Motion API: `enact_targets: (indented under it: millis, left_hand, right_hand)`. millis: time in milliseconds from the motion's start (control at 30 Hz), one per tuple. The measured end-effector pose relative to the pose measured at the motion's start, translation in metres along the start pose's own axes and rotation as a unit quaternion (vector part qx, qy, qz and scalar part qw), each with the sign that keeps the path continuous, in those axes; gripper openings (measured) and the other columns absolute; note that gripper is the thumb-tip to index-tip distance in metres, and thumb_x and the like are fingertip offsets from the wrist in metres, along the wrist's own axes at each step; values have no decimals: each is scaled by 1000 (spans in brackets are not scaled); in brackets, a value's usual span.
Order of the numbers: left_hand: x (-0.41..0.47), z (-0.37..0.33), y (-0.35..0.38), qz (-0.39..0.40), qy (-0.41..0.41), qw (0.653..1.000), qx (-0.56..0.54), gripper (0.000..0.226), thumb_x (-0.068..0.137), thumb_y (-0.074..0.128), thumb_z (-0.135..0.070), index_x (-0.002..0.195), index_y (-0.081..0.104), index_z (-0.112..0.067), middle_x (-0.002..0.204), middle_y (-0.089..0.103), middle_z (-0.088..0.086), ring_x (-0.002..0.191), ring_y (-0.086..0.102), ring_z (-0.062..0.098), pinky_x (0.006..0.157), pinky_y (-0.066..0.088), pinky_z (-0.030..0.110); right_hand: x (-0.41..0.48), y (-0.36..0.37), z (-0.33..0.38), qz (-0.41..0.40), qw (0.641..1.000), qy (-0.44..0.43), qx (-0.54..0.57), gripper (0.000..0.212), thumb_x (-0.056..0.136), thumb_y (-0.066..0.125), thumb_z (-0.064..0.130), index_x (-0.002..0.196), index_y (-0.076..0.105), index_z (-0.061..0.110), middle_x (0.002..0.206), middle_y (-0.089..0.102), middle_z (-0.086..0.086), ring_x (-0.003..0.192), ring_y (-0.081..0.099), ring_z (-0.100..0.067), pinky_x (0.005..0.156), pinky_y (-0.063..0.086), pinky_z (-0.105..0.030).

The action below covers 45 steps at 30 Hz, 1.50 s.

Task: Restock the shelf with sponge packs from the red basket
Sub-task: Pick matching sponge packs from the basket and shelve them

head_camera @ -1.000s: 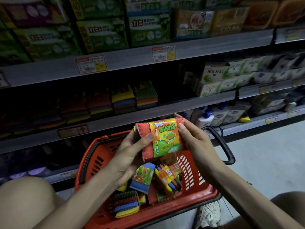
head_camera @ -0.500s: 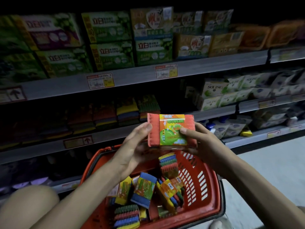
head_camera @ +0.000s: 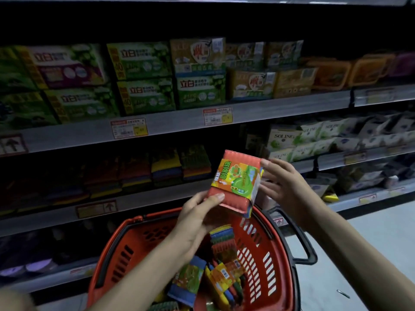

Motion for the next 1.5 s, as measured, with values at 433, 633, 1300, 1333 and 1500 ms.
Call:
enact_targets:
  millis: [433, 633, 1300, 1333, 1500]
  left_hand:
    - [40, 3, 32, -135, 104, 985, -7, 40, 83, 85, -33, 115, 64, -23, 111, 76, 7, 100, 75, 22, 92, 61, 45]
    - [46, 1, 50, -134, 185, 972, 48, 35, 92, 75, -29, 124, 61, -27, 122, 67, -5, 103, 70, 5, 86, 58, 21]
    - [90, 19, 42, -211, 182, 942, 189, 59, 101, 60, -29, 156, 38, -31, 151, 49, -5, 130, 55, 13, 105, 53, 32]
    - [91, 22, 40, -218, 170, 943, 187, 60, 101, 60, -32, 156, 36, -34, 146, 55, -1, 127, 58, 15, 103, 54, 37]
    - [93, 27, 37, -222, 157, 948, 163, 57, 102, 59, -27, 153, 36, -35, 132, 56, -15, 124, 56, 6, 96, 47, 20]
  right_hand:
    - [3, 1, -44, -72, 996, -35, 29, 27, 90, 77, 25, 114, 70, 14, 107, 77, -11, 97, 77, -24, 83, 62, -34]
    - [23, -3, -48, -106, 992, -61, 27, 20, 92, 74, 30, 105, 71, 15, 104, 77, -7, 102, 75, -18, 89, 59, -32]
    - [84, 11, -57, -111, 991, -36, 59, 24, 98, 69, 16, 120, 75, 11, 101, 80, -3, 89, 77, -10, 79, 61, -27]
    - [86, 11, -57, -113, 991, -33, 59, 24, 97, 69, 16, 120, 74, 10, 100, 79, -4, 84, 77, -8, 80, 62, -28]
    - [93, 11, -62, -119, 991, -17, 66, 28, 96, 71, 14, 122, 72, 6, 99, 78, -6, 79, 76, -8, 75, 62, -23]
Point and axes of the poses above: each hand's wrist, its own x-axis towards the middle knuckle, its own y-axis out of the palm, z = x × y, the point moved 6 cm from there along x, towards the middle knuckle
